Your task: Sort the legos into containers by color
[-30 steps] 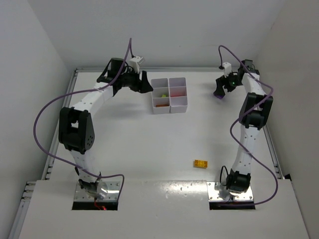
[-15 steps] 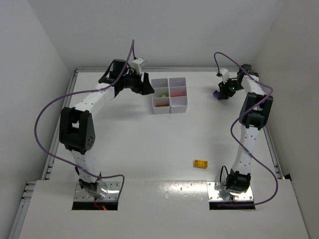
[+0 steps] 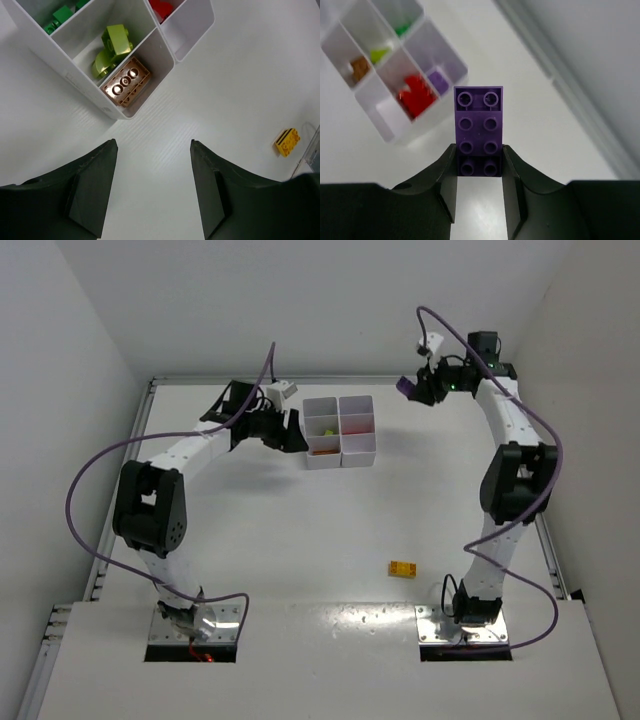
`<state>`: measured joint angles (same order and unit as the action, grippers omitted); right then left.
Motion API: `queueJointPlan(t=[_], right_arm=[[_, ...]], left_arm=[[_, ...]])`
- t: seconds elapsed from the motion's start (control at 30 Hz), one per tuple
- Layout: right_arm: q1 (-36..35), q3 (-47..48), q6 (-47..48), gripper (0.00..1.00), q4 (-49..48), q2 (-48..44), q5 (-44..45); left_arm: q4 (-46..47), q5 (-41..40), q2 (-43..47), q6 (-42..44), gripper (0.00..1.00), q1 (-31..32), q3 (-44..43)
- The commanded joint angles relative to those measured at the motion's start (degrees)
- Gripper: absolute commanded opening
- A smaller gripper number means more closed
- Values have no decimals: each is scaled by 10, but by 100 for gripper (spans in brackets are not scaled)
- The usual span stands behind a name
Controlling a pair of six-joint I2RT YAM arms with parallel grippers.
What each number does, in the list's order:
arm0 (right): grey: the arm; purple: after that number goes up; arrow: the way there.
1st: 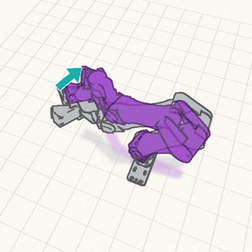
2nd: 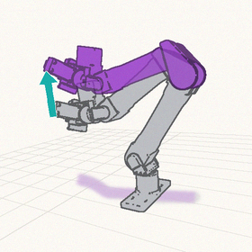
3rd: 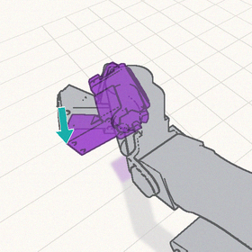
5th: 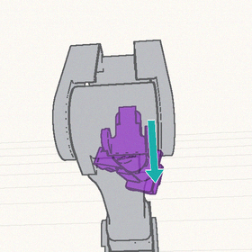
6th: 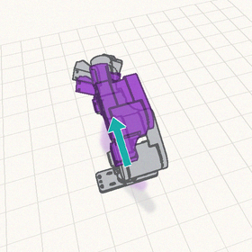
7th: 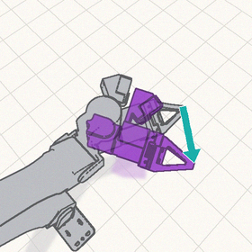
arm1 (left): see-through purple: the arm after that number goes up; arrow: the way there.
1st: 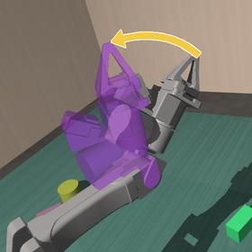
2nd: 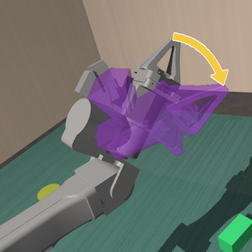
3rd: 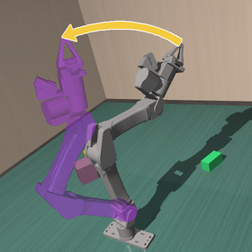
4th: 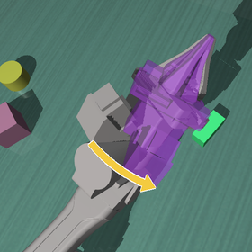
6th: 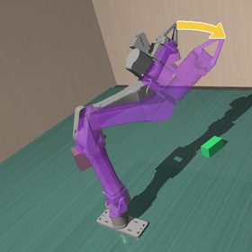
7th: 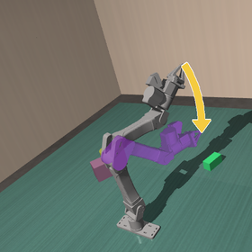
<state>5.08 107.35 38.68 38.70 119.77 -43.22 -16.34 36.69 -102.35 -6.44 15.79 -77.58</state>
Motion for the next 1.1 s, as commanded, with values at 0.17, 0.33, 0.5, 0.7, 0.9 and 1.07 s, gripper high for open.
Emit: queueJointPlan(t=[0.17, 0.33, 0.5, 0.7, 0.9, 1.07], right_arm=[[-68, 79, -130, 8, -167, -7, -35], [-93, 109, -159, 8, -191, 32, -6], [-114, 121, -159, 9, -202, 57, 8], [-139, 131, -100, 10, -185, 77, 33], [-162, 131, -30, 11, -144, 94, 61], [-169, 126, 15, 11, -126, 106, 82]], left_arm=[[24, 8, 31, 6, 66, 10, -18], [24, 3, 31, 6, 66, 10, -31], [24, 3, 31, 6, 66, 10, -37], [24, 3, 31, 6, 66, -1, -42], [24, 3, 21, 6, 66, -7, -49], [18, 15, 8, 1, 66, -17, -60]])
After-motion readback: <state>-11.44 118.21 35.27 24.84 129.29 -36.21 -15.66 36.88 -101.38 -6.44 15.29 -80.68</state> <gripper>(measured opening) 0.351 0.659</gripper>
